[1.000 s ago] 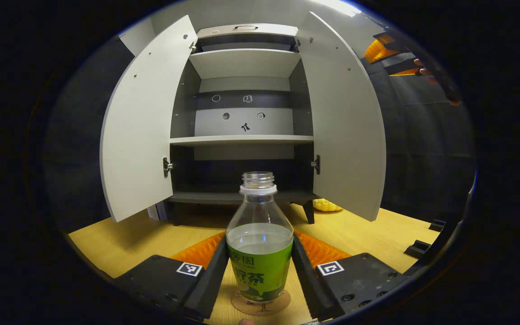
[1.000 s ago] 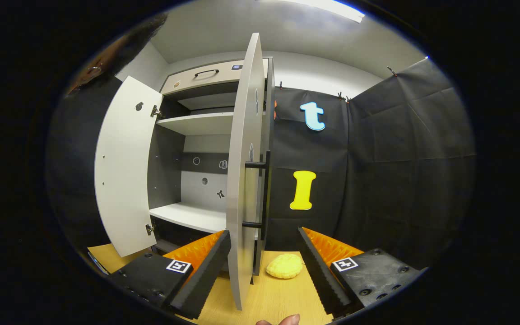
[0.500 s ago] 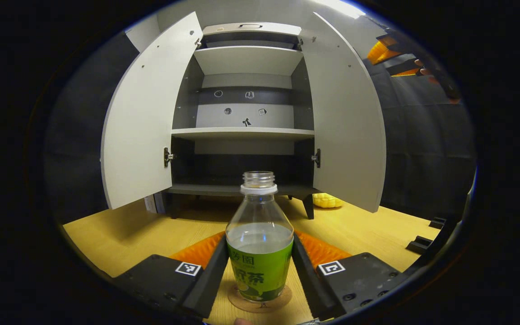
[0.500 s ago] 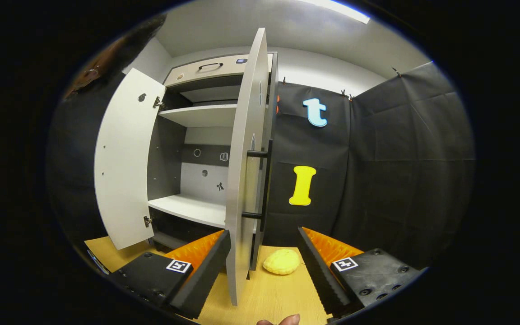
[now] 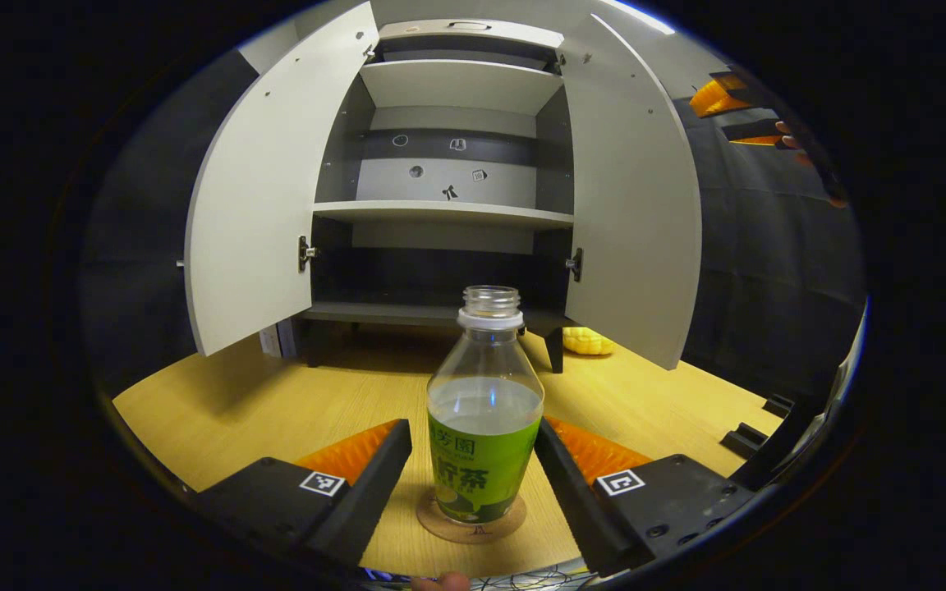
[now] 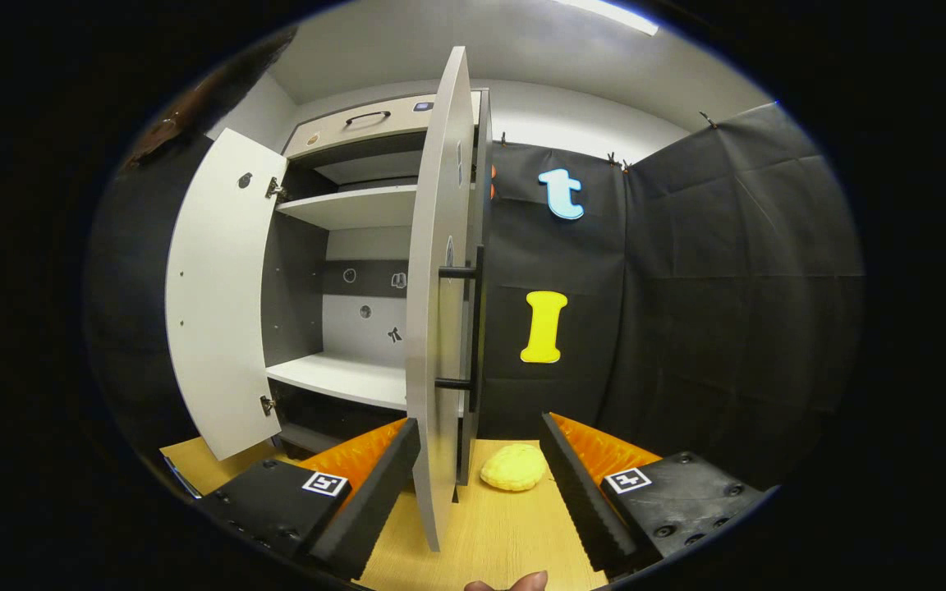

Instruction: Grasp the bottle in the cabinet with the left hand and place it on the coaster, then close the right door with the right hand and the left door with the left hand.

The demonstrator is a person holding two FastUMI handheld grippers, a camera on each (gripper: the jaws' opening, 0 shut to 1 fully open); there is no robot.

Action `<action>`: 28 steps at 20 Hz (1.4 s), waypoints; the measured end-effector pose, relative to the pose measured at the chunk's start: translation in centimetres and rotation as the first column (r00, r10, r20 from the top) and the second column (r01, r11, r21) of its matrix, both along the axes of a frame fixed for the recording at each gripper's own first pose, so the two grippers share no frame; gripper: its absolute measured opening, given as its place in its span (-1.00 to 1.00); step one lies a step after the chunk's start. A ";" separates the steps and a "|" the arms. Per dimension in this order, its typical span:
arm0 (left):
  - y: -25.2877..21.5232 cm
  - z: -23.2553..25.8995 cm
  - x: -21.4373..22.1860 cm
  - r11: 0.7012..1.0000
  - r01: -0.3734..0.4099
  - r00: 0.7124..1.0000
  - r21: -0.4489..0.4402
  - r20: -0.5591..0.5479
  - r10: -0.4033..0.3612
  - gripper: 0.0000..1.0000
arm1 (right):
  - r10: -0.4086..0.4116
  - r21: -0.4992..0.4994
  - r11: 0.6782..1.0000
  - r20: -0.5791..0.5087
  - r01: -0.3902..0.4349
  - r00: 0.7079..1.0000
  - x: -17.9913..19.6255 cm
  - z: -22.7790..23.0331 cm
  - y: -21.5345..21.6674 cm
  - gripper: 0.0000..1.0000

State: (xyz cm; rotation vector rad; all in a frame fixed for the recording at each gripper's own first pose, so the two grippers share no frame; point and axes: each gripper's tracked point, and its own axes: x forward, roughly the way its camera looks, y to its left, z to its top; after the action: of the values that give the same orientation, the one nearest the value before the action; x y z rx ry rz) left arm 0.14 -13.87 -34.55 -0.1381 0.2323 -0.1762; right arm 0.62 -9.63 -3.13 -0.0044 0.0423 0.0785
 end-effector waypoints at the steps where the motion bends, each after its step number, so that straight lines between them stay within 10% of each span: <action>1: 0.4 0.9 -0.7 1.000 0.009 1.000 -0.008 -0.003 -0.009 0.90 | -0.013 0.003 1.000 0.006 0.013 1.000 0.0 0.3 -0.1 0.94; 9: 6.1 12.2 -3.5 0.999 0.034 0.996 0.018 0.081 -0.035 0.90 | -0.098 -0.010 0.995 0.031 0.098 0.995 -0.2 1.6 -0.6 0.94; 28: 21.2 23.9 -2.5 0.943 -0.330 0.938 0.042 0.127 0.322 0.90 | -0.140 0.022 0.990 -0.012 0.140 0.990 5.6 2.4 -3.7 0.94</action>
State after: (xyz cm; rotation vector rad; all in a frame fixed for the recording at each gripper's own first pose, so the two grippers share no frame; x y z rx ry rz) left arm -2.38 7.37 -10.65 -0.1015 0.0932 0.1537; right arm 6.26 -13.32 -0.73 0.0219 0.0524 -0.0612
